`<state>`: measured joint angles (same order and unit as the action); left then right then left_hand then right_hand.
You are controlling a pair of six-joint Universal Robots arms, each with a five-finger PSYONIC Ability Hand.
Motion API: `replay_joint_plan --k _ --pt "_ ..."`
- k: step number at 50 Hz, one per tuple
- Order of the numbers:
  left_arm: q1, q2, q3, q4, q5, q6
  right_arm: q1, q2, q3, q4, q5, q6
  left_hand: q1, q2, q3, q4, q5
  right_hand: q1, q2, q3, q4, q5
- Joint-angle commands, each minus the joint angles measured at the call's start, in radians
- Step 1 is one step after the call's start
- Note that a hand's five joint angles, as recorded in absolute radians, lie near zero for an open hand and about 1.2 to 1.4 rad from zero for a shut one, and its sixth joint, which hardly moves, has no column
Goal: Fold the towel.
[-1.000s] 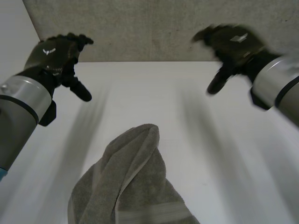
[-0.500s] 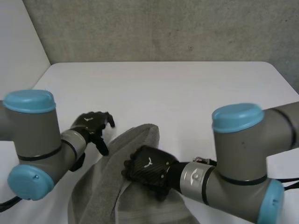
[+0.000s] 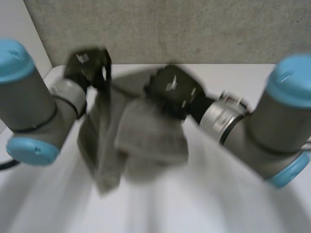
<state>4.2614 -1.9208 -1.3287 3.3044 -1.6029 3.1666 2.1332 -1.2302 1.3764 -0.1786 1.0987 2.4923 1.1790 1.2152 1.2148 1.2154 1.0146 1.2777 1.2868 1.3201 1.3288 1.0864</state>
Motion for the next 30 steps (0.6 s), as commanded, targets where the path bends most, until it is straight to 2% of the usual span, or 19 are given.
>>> replay_joint_plan --k 1,2,3,5,6,8,12,14,16,19,21,22,23,24,25,26,27,28,30 --pt "-0.001 0.130 0.017 0.118 -0.049 -0.001 -0.133 -0.143 -0.086 -0.013 -0.172 0.133 0.217 0.181 0.181 0.181 0.207 0.119 0.109 0.076 0.067 0.135" --pt "-0.003 0.158 -0.024 0.125 -0.043 -0.002 -0.178 -0.149 -0.082 -0.013 -0.218 0.187 0.217 0.181 0.181 0.181 0.207 0.119 0.109 0.076 0.067 0.135" --pt "-0.003 0.158 -0.024 0.126 -0.043 -0.002 -0.179 -0.149 -0.082 -0.013 -0.218 0.188 0.217 0.181 0.181 0.181 0.207 0.119 0.109 0.076 0.067 0.135" --pt "-0.005 0.183 -0.073 0.135 -0.040 0.001 -0.249 -0.149 -0.056 0.001 -0.320 0.276 0.217 0.181 0.181 0.181 0.207 0.119 0.109 0.076 0.067 0.135" --pt "-0.006 0.195 -0.122 0.145 -0.034 0.001 -0.249 -0.149 -0.056 0.001 -0.321 0.277 0.217 0.181 0.181 0.181 0.207 0.119 0.109 0.076 0.067 0.135" --pt "-0.011 0.200 -0.172 0.155 -0.032 0.003 -0.292 -0.141 -0.011 0.014 -0.431 0.347 0.217 0.181 0.181 0.181 0.207 0.119 0.109 0.076 0.067 0.135" --pt "-0.055 0.189 -0.323 0.185 -0.026 0.009 -0.335 -0.103 0.022 0.074 -0.508 0.364 0.217 0.181 0.181 0.181 0.207 0.119 0.109 0.076 0.067 0.135" --pt "-0.067 0.177 -0.369 0.202 -0.022 0.010 -0.360 -0.068 0.021 0.126 -0.519 0.359 0.217 0.181 0.181 0.181 0.207 0.119 0.109 0.076 0.067 0.135" --pt "-0.071 0.157 -0.409 0.218 -0.022 0.010 -0.398 -0.008 0.004 0.253 -0.543 0.308 0.217 0.181 0.181 0.181 0.207 0.119 0.109 0.076 0.067 0.135" --pt "-0.075 0.108 -0.460 0.234 -0.022 0.010 -0.414 0.015 -0.005 0.312 -0.559 0.232 0.217 0.181 0.181 0.181 0.207 0.119 0.109 0.076 0.067 0.135" --pt "-0.075 0.088 -0.472 0.233 -0.022 0.010 -0.437 0.069 -0.017 0.416 -0.573 0.005 0.217 0.181 0.181 0.181 0.207 0.119 0.109 0.076 0.067 0.135" --pt "-0.075 0.069 -0.480 0.231 -0.020 0.010 -0.437 0.069 -0.017 0.416 -0.573 0.004 0.217 0.181 0.181 0.181 0.207 0.119 0.109 0.076 0.067 0.135" --pt "-0.075 0.051 -0.483 0.230 -0.018 0.010 -0.440 0.095 -0.017 0.473 -0.565 -0.119 0.217 0.181 0.181 0.181 0.207 0.119 0.109 0.076 0.067 0.135" --pt "-0.075 0.051 -0.483 0.230 -0.018 0.010 -0.440 0.116 -0.016 0.529 -0.553 -0.239 0.217 0.181 0.181 0.181 0.207 -0.337 -0.346 -0.379 -0.388 -0.320" --pt "-0.075 0.040 -0.483 0.228 -0.018 0.010 -0.440 0.116 -0.016 0.530 -0.553 -0.240 0.217 0.181 0.181 0.181 0.207 -0.341 -0.350 -0.384 -0.392 -0.325" --pt "-0.075 0.034 -0.483 0.228 -0.018 0.010 -0.440 0.133 -0.011 0.589 -0.537 -0.332 0.217 0.181 0.181 0.181 0.207 -0.798 -0.807 -0.840 -0.849 -0.781" --pt "-0.075 0.034 -0.483 0.228 -0.018 0.010 -0.440 0.133 -0.011 0.590 -0.537 -0.332 0.217 0.181 0.181 0.181 0.207 -0.802 -0.811 -0.845 -0.853 -0.785" --pt "-0.077 0.034 -0.481 0.228 -0.018 0.010 -0.434 0.146 -0.008 0.657 -0.511 -0.411 0.217 0.181 0.181 0.181 0.207 -1.103 -1.112 -1.146 -1.154 -1.086" --pt "-0.078 0.034 -0.477 0.228 -0.018 0.010 -0.429 0.159 -0.013 0.709 -0.482 -0.452 0.217 0.181 0.181 0.181 0.207 -1.103 -1.112 -1.146 -1.154 -1.086"
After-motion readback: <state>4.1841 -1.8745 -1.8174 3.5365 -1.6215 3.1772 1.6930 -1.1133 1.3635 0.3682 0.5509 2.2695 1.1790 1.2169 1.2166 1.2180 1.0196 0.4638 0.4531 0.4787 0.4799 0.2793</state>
